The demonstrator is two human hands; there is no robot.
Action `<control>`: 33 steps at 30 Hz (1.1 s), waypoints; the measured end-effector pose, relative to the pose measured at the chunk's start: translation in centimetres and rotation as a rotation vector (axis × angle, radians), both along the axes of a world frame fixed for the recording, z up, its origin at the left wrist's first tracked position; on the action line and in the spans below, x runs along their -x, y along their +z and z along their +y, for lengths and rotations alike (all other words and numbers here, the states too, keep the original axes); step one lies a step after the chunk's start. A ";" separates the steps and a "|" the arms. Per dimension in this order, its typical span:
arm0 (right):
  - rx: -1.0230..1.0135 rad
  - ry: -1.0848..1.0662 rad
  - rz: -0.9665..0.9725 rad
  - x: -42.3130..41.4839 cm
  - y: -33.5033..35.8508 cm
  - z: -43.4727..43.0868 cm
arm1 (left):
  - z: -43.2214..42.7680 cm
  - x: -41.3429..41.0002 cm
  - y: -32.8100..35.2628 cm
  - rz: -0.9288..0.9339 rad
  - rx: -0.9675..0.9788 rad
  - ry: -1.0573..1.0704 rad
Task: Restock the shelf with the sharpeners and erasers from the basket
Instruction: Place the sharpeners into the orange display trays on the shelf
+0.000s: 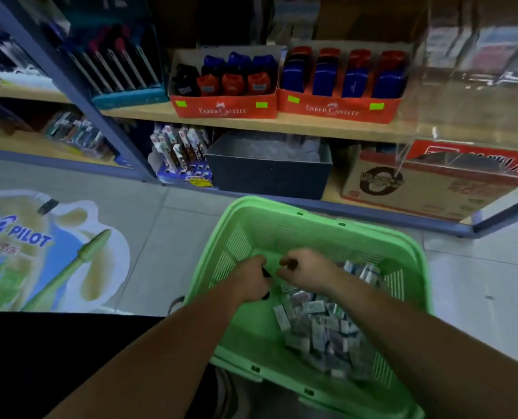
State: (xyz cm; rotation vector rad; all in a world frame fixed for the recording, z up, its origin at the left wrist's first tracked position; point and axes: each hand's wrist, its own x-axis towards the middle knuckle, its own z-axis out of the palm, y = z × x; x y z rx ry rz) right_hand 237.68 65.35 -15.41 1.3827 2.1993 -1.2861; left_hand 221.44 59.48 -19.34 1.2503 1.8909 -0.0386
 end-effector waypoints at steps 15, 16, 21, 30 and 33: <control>0.106 -0.472 0.231 -1.8 -7.6 -0.4 | -0.4 -1.6 -9.8 0.126 -0.008 0.043; 0.114 -0.475 0.240 -2.0 -7.7 -0.5 | -0.3 -1.4 -9.7 0.089 -0.014 0.047; 0.150 -0.584 0.317 -2.2 -7.0 -0.3 | 0.2 -1.1 -7.1 -0.140 -0.059 0.089; 0.910 -0.819 0.489 -0.8 2.4 1.9 | 2.3 -2.1 4.3 -0.510 -0.326 0.057; 0.824 -0.786 0.523 -0.9 5.9 2.5 | 2.1 -1.1 8.1 -0.560 -0.414 0.030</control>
